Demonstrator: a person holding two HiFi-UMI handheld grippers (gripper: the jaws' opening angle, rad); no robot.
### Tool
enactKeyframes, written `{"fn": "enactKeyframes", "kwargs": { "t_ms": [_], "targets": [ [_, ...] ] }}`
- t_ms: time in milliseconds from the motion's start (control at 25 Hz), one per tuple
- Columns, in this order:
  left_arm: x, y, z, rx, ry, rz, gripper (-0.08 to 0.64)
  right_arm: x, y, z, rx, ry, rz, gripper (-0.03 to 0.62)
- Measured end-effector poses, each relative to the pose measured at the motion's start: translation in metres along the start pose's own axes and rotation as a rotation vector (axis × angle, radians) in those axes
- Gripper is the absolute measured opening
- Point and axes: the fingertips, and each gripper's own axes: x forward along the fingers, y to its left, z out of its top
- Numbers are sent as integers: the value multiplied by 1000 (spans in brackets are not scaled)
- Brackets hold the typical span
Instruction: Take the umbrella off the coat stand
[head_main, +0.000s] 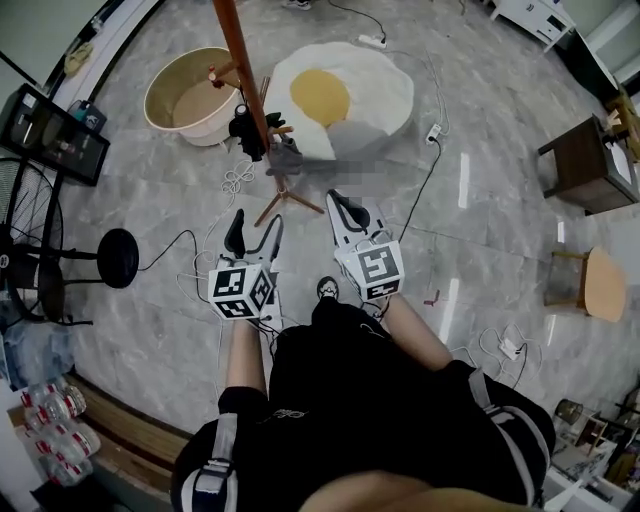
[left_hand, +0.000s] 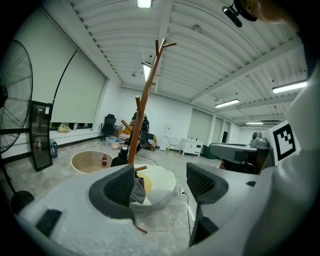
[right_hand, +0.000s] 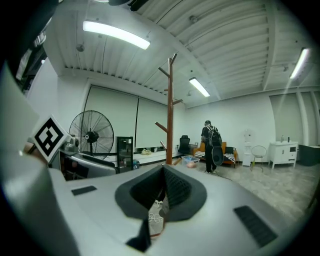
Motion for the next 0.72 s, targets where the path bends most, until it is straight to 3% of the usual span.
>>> {"fn": "enactKeyframes", "kwargs": {
  "t_ms": [360, 720],
  "targets": [
    [31, 29, 6, -8, 24, 70, 337, 47, -17, -11, 42, 21, 60, 6],
    [57, 62, 17, 11, 26, 69, 337, 105, -14, -3, 33, 12, 98, 6]
  ]
}}
